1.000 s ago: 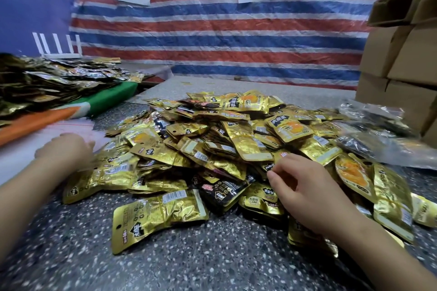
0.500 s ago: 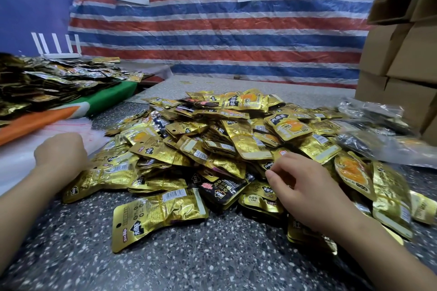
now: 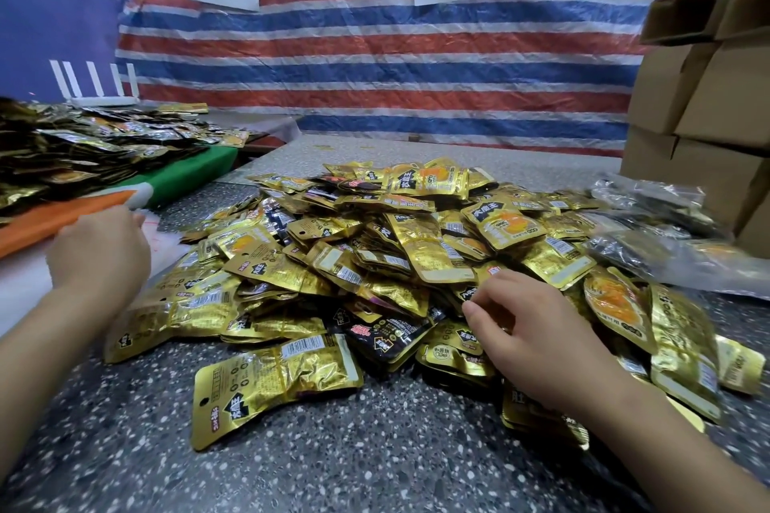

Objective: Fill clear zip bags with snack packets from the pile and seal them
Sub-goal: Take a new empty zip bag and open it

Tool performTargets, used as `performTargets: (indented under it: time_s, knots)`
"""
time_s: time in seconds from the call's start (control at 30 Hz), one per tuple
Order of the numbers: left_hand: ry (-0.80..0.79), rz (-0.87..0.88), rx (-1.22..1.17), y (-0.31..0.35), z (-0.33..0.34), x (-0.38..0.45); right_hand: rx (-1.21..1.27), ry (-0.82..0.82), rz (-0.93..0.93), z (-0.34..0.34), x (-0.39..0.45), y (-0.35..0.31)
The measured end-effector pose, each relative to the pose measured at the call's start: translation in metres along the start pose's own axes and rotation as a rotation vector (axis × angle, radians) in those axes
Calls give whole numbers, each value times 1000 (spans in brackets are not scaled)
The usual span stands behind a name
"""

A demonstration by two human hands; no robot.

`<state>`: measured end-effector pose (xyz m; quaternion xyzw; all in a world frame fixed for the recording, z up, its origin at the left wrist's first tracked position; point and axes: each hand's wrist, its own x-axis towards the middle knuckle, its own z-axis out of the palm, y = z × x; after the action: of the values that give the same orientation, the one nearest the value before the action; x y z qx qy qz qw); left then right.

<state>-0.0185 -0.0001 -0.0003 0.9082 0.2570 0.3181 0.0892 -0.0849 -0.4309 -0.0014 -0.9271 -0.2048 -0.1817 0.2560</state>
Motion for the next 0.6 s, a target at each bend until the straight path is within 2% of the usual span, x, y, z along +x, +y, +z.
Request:
performTargets:
  time_s: [0.2,0.3,0.43,0.6]
  knots:
    - [235,258,-247,83,-44,-34,19,0,14,-1,0,-2]
    - [272,437,-581,126,-56,-69,42,15,27,0,0,-2]
    - [134,572,-1001,175,-53,-127,142,91,47,1,0,-4]
    - [-92,627,-1213,191,-28,-169,465,42,240,-4,5,-7]
